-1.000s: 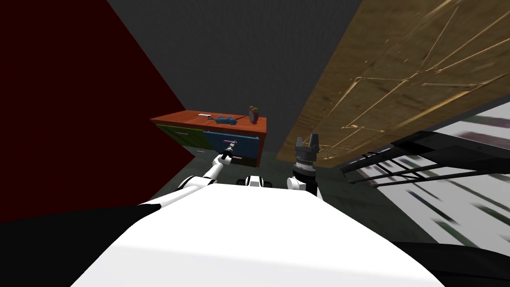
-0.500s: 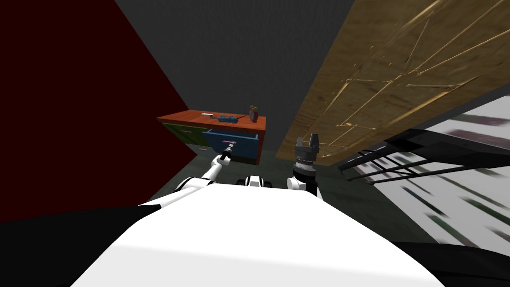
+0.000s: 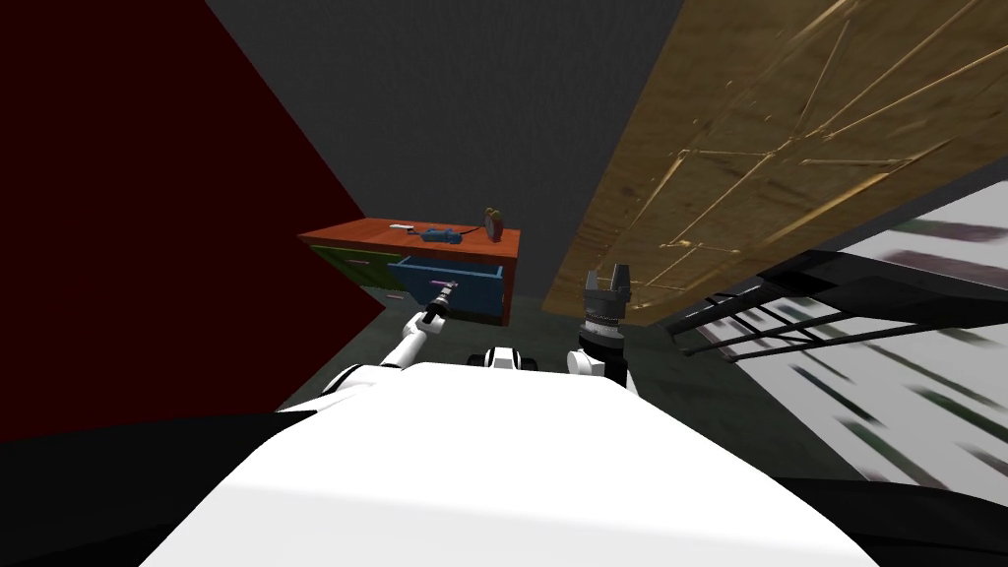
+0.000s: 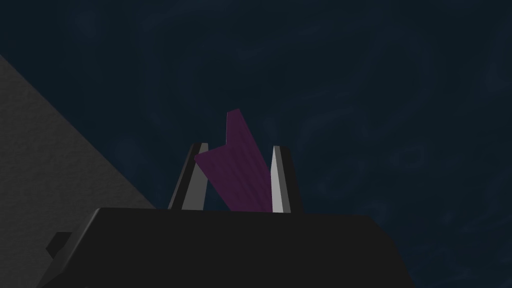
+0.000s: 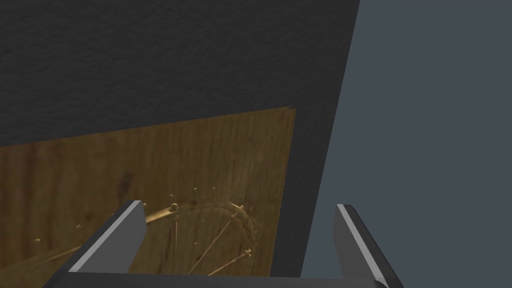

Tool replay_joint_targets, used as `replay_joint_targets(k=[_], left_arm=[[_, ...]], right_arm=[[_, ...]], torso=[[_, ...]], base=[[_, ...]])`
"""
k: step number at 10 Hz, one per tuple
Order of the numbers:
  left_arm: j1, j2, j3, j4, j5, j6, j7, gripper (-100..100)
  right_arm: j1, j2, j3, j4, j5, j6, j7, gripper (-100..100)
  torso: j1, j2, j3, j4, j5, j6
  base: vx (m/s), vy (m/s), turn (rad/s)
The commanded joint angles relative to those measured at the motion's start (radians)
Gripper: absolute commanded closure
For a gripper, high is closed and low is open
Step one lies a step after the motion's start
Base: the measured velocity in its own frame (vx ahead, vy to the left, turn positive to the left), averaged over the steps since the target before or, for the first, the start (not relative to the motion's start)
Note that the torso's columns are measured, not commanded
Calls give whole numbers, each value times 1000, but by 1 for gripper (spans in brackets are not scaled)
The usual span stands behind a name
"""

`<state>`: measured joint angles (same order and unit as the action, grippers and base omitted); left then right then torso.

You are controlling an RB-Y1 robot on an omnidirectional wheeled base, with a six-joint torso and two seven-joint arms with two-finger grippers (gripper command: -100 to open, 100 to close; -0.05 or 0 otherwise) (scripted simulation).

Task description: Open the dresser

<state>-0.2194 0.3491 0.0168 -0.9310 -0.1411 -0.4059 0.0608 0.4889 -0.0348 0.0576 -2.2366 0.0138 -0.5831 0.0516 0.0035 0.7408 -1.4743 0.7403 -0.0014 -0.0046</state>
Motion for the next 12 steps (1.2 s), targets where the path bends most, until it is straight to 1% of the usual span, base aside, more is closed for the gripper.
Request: replay_joint_targets(k=[1, 2, 3, 4, 5, 6, 7, 8, 9, 10, 11, 12], left_arm=[[75, 33, 20, -58, -17, -19, 43, 100], [105, 61, 33, -97, -32, -37, 84, 100], [129, 61, 33, -99, -32, -37, 84, 100], [130, 61, 33, -99, -32, -37, 84, 100], [166, 89, 47, -133, -48, -54, 125, 100], [184, 89, 47, -141, -48, -54, 125, 100], [218, 118, 60, -176, -63, -71, 166, 100], [239, 118, 60, -182, -63, -71, 166, 100], [272, 146, 73, -212, -78, -88, 207, 100], [293, 146, 73, -223, -78, -88, 207, 100], [334, 174, 86, -265, -93, -106, 247, 100], [348, 174, 86, -265, -93, -106, 247, 100]], right_arm=[[0, 0, 0, 0, 0, 0, 0, 0], [0, 0, 0, 0, 0, 0, 0, 0], [0, 0, 0, 0, 0, 0, 0, 0], [0, 0, 0, 0, 0, 0, 0, 0], [0, 0, 0, 0, 0, 0, 0, 0], [0, 0, 0, 0, 0, 0, 0, 0], [0, 0, 0, 0, 0, 0, 0, 0], [0, 0, 0, 0, 0, 0, 0, 0], [0, 0, 0, 0, 0, 0, 0, 0], [0, 0, 0, 0, 0, 0, 0, 0], [0, 0, 0, 0, 0, 0, 0, 0], [0, 0, 0, 0, 0, 0, 0, 0]], torso=[[-2, 1, 0, 1, -1, 0], [-1, 1, 0, 0, 0, -1], [-1, 1, 0, 2, -2, -1], [0, 0, 0, 1, -1, -1], [1, 0, 0, 0, 0, 0], [-1, 0, 0, 1, -1, -1], [-1, -1, 0, 0, -1, -1], [-2, 0, 0, 2, -3, -1], [-1, 0, 0, 1, -2, 0], [-3, 1, 0, 2, -3, 0], [-4, 2, 1, 3, -3, 1], [-6, 3, 1, 4, -4, 1]], base=[[16, -64, -1], [6, -83, -26], [16, -65, -7], [8, -24, 1], [10, -49, -25], [16, -55, -11], [23, -80, -25], [24, -61, 12], [33, -73, -22], [21, -62, 7], [18, -73, -23], [14, -59, 2]])
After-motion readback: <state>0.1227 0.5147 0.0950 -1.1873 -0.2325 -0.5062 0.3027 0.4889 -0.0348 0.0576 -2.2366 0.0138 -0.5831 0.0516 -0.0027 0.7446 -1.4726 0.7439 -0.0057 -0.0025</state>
